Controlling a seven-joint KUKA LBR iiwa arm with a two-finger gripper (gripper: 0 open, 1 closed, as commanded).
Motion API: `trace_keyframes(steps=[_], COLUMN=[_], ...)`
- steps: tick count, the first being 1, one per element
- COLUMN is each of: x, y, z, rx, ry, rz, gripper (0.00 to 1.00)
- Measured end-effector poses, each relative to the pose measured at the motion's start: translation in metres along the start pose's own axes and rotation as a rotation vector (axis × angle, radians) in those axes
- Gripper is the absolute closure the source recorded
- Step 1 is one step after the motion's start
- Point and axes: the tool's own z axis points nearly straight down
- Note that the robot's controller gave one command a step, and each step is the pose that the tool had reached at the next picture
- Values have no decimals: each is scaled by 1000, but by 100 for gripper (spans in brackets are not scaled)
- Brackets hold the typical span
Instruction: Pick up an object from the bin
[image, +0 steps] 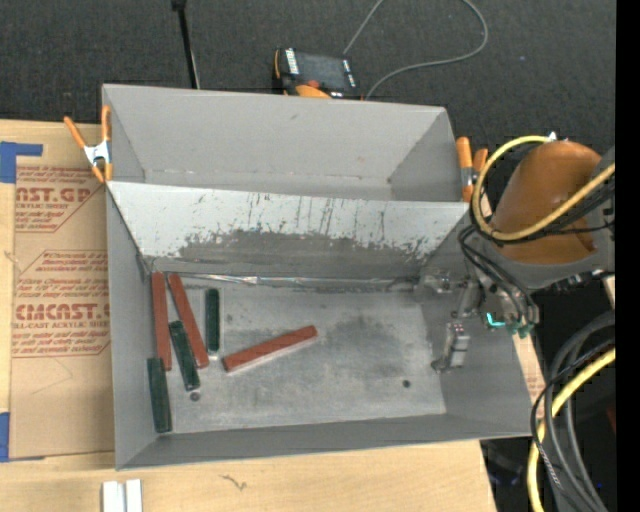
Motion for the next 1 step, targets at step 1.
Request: trace_keyframes(steps=[1], x=[9], y=[110], z=[-9], rx=[-2], ry=[-7], rz=[-145], gripper=[0])
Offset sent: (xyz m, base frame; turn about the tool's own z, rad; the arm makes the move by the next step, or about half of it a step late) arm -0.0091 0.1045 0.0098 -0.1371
